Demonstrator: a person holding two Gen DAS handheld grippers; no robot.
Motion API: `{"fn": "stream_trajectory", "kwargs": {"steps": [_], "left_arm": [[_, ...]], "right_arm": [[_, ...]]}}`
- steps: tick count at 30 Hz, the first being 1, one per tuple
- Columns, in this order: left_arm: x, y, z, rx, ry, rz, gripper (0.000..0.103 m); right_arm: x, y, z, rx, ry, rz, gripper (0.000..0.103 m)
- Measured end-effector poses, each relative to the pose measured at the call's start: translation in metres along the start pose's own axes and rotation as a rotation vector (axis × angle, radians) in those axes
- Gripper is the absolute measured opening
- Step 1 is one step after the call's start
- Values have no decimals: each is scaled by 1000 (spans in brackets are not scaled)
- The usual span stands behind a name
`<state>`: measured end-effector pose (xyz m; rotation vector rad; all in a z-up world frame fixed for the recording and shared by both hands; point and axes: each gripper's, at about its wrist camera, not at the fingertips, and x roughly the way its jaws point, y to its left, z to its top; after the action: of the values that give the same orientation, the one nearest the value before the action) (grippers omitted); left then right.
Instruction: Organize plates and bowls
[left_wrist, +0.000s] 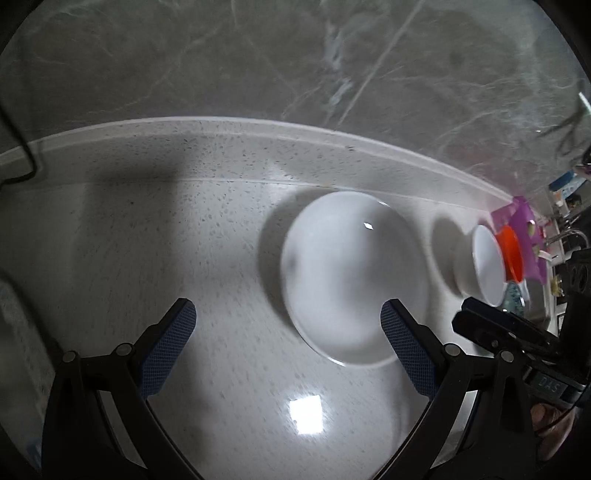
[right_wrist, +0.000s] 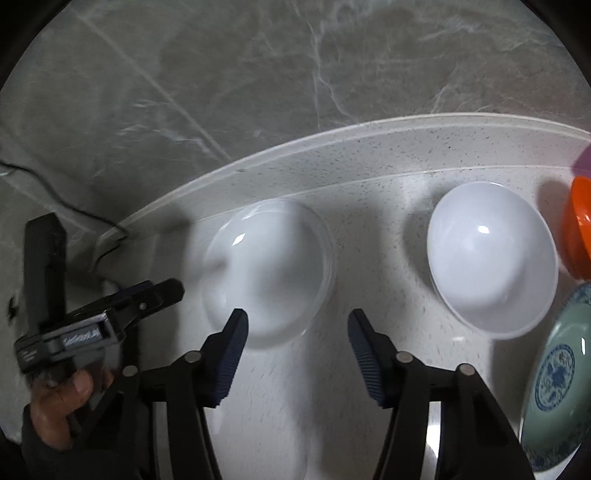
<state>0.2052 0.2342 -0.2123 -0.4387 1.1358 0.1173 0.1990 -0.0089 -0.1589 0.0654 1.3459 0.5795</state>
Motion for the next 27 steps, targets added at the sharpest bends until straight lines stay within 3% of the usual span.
{"fn": "stream_trajectory", "kwargs": {"steps": [4, 6, 13, 19, 21, 25, 27], "left_arm": [[15, 2, 9, 37, 23, -23, 95], [24, 2, 11, 66, 50, -29, 80], [44, 4, 14, 81, 78, -41, 61], [48, 1, 11, 107, 86, -24, 47], [53, -1, 11, 114, 96, -19, 32], [63, -9, 8, 121, 105, -25, 22], [66, -11, 8, 129, 98, -7, 22]], "right_arm": [[21, -4, 11, 39, 11, -44, 59], [30, -6, 17, 54, 28, -42, 59], [54, -4, 23, 50, 74, -77, 58], [68, 3, 28, 44, 95, -70, 47], [71, 6, 29, 37, 99, -73, 40], [77, 16, 31, -1, 102, -89, 24], [77, 18, 31, -10, 102, -96, 17]]}}
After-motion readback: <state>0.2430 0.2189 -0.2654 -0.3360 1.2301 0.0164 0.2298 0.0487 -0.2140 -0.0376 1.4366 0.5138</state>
